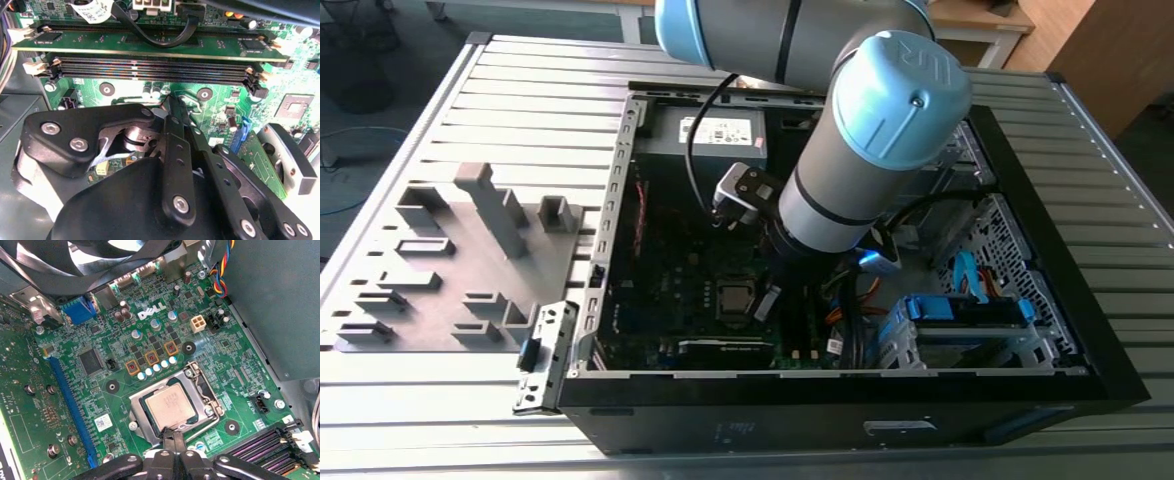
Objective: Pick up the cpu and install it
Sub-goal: 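Install the first cpu locking lever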
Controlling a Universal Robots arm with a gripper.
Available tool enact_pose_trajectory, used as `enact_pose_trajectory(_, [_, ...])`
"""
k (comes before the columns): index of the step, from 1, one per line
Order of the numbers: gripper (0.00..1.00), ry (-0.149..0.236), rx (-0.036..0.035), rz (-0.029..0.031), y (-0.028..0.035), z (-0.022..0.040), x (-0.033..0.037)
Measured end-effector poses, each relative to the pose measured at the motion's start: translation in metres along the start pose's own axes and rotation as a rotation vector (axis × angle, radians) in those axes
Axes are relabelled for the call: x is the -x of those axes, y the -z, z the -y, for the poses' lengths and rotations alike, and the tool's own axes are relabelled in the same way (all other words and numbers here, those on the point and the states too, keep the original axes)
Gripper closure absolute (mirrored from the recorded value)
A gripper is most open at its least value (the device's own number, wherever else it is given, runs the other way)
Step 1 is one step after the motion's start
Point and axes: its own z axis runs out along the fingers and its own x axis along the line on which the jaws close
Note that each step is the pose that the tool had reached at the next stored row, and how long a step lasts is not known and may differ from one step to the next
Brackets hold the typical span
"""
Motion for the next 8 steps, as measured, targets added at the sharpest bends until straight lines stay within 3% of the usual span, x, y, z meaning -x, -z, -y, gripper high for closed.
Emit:
enact_pose_trajectory(4, [0.89,0.0,0.0002,0.0008,0.0013,-0.0003,0.0])
enact_pose_trajectory(8, [0.89,0.0,0.0001,0.0004,0.0075,-0.0014,-0.0004])
